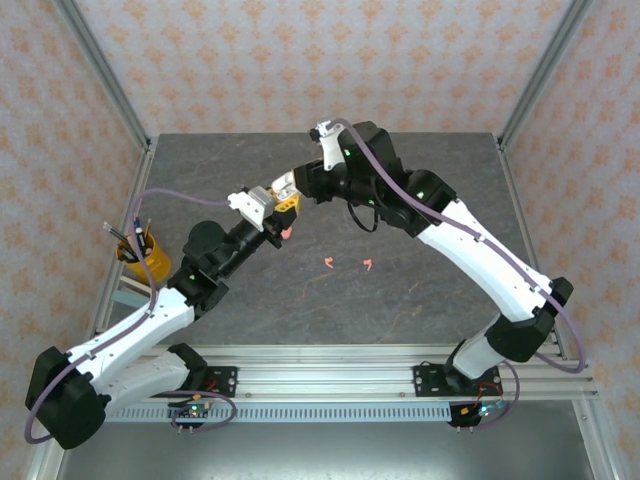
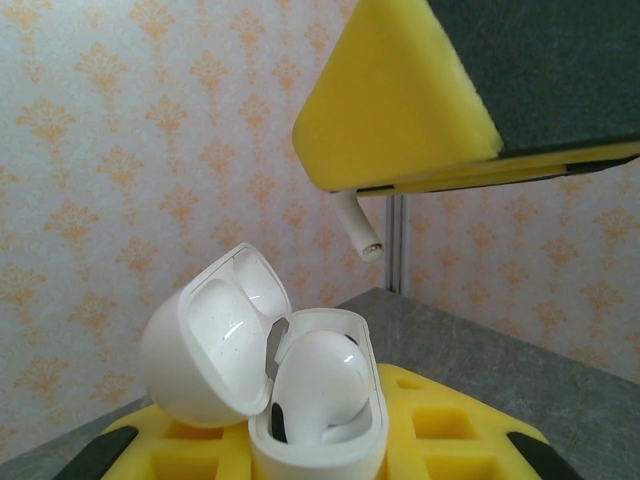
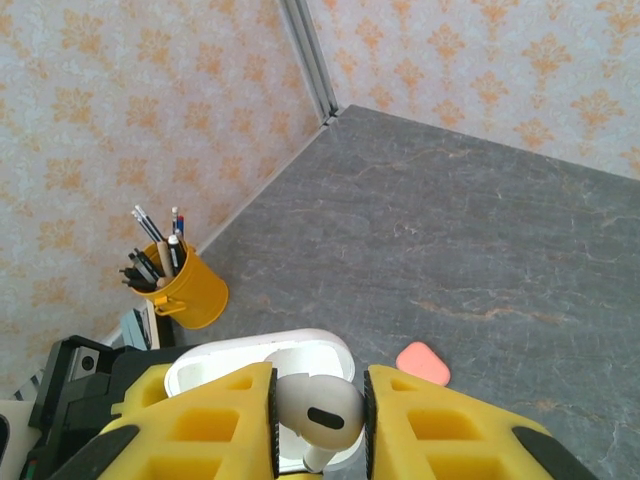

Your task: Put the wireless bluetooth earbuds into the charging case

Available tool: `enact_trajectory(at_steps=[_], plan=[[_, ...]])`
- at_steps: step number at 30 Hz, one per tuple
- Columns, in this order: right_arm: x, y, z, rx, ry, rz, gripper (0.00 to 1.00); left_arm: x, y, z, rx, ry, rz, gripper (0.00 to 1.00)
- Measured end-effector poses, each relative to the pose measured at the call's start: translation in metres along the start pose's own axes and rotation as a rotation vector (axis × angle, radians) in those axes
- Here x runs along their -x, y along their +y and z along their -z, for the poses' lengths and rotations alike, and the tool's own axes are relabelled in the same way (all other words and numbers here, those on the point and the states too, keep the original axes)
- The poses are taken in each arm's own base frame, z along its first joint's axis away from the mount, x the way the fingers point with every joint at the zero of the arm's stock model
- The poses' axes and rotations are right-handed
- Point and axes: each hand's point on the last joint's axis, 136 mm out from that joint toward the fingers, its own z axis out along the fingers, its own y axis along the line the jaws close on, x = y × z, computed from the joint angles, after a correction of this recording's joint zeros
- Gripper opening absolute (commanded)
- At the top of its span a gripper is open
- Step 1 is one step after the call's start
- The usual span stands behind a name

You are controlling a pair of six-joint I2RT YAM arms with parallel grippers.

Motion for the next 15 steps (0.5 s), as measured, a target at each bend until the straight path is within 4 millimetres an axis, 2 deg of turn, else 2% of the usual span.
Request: enact_trajectory(at_steps=[15], plan=[[-0.013, -0.001, -0.019, -0.002, 0.043, 0.001, 0.26, 0.000, -0.001, 0.000, -0.003, 0.000, 0.000, 0.00]])
